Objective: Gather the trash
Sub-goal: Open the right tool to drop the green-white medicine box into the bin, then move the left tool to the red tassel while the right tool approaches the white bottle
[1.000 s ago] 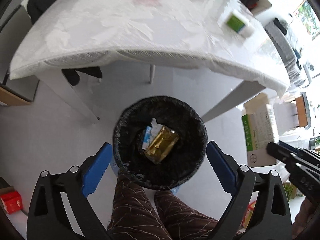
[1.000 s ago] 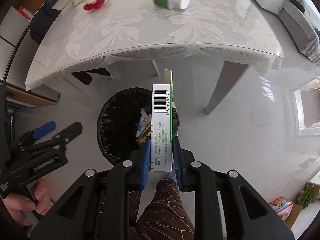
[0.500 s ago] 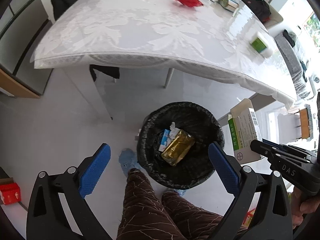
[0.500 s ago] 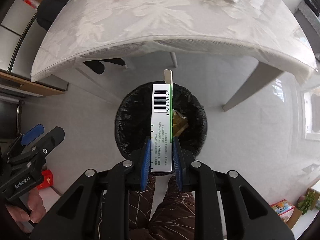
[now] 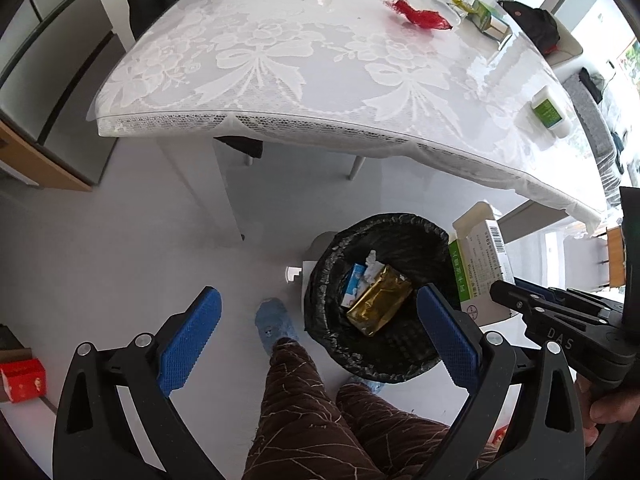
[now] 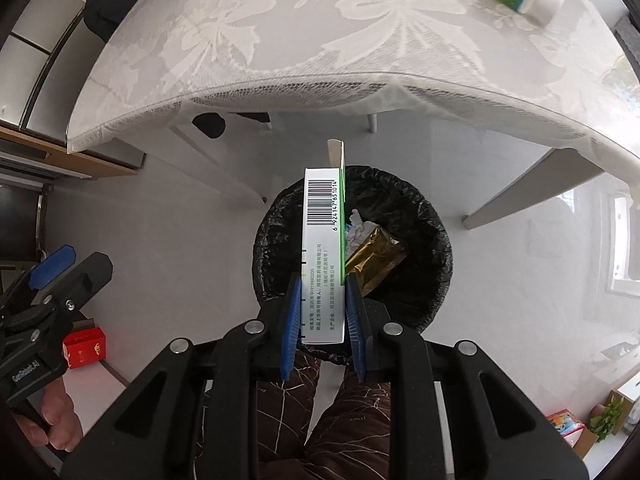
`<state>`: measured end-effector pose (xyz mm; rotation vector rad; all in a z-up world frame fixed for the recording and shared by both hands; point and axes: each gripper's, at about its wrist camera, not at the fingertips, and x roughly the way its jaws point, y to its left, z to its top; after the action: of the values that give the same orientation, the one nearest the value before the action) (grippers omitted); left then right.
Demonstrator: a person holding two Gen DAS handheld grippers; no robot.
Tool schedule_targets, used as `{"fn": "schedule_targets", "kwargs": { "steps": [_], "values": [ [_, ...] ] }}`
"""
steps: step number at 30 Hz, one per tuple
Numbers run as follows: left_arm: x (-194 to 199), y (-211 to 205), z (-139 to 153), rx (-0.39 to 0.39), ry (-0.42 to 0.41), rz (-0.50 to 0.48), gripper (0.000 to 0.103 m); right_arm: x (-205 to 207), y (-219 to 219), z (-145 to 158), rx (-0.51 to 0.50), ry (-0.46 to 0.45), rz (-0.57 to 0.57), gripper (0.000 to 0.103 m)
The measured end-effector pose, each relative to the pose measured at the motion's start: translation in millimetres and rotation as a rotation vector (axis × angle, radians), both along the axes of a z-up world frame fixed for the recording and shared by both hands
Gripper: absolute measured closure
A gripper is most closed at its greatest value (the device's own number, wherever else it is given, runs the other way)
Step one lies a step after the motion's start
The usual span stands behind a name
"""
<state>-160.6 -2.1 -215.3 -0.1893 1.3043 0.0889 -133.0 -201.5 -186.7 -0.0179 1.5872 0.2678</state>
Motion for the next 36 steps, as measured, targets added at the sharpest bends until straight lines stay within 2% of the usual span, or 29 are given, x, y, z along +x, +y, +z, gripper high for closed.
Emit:
{"fn": "schedule_targets", "kwargs": {
  "steps": [2,3,5,7,12,22,29,36],
  "values": [
    [3.4,1.3,-1.5,-0.002,0.004,-0.008,0.007,3.5,-1.1,0.2,-0.009,-0.004,-0.015,0.061],
    [5.8,1.3,-2.6,-0.005,0.007,-0.012,0.007,6.4,-3.0,1.9,-0.008,-0.011,-0.029,0.048],
    [10.8,0.6,-4.0,-0.012,0.012,-0.028,0.007,12.8,-7.4,7.0,-0.012,-0.027,-0.059,0.040],
    [17.8,-1.0,-4.3,-0.013,0.011,-0.046,0.007,18.3,-13.0,12.4,-0.027,-0.040,-0.085,0.026],
    [37.4,-3.4,0.9,-0.028,0.003,-0.089,0.007,31.2,-24.0,36.1,-0.090,-0.121,-0.120,0.015],
    [99.8,-4.3,23.8,-0.044,-0.050,-0.187,0.007,62.9,-55.9,78.6,-0.158,-0.227,-0.231,0.011],
    [156.0,-11.4,39.7,-0.025,-0.101,-0.266,0.007,103.5,-74.4,89.9,-0.199,-0.275,-0.284,0.011],
    [216.3,-26.7,41.6,0.021,-0.118,-0.338,0.007,151.7,-90.8,88.1,-0.228,-0.272,-0.292,0.011]
  ]
}}
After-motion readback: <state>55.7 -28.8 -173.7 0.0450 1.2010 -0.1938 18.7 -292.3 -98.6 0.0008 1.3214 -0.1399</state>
